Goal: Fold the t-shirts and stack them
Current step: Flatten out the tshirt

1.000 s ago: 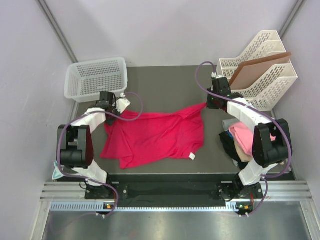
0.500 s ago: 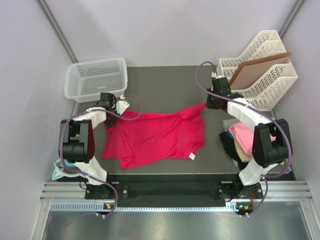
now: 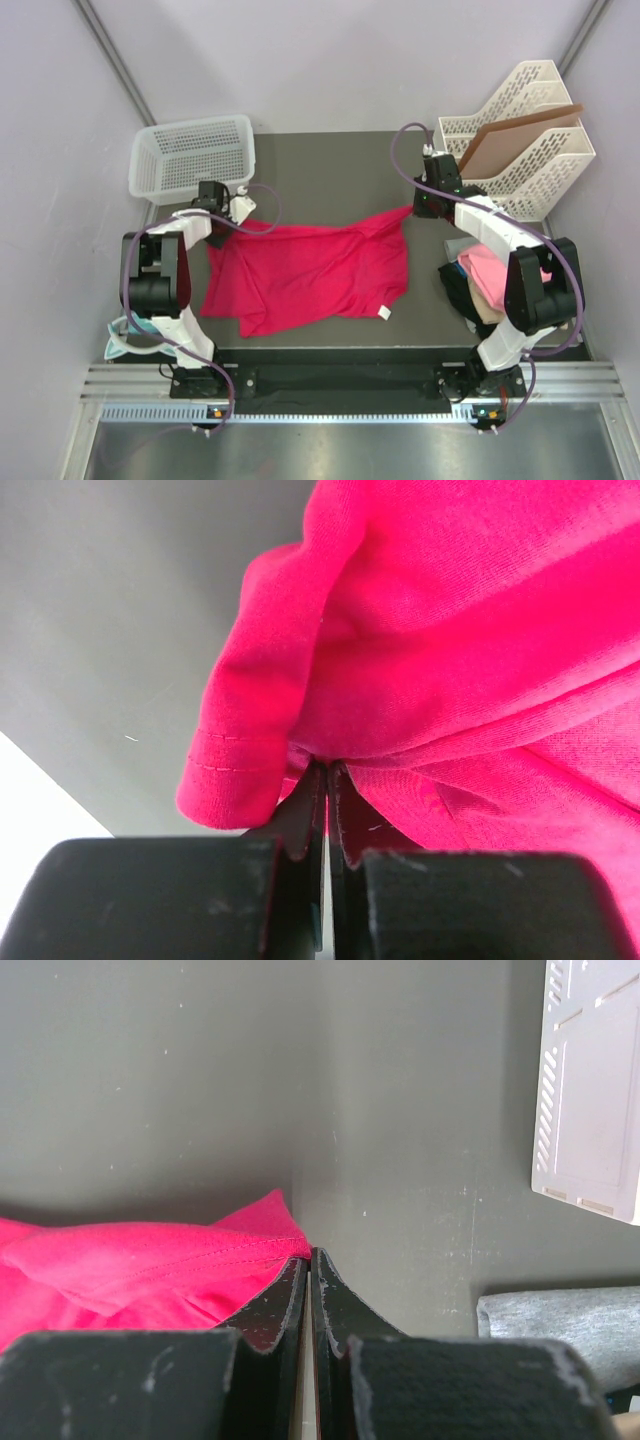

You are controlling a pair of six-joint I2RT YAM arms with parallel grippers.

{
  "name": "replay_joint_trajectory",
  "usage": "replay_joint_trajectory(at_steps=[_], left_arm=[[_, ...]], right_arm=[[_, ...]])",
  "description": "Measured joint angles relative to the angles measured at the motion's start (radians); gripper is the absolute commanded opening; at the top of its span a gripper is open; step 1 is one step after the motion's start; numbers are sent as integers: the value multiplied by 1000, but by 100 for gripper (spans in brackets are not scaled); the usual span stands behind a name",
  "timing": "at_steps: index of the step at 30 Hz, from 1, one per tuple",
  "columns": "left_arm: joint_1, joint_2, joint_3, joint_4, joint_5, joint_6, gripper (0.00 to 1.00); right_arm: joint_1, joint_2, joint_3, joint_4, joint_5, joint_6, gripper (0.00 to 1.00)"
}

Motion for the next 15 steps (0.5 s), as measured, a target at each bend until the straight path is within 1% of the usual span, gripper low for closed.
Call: replay_joint_trajectory(at_steps=[7, 11, 15], left_arm=[[16, -3, 10, -16, 29, 0, 0], [42, -29, 35, -87, 47, 0, 0], [57, -105, 118, -166, 69, 0, 0]], right_arm=[[0, 0, 0, -1, 0, 0, 0], [0, 0, 0, -1, 0, 0, 0], [0, 0, 0, -1, 0, 0, 0]])
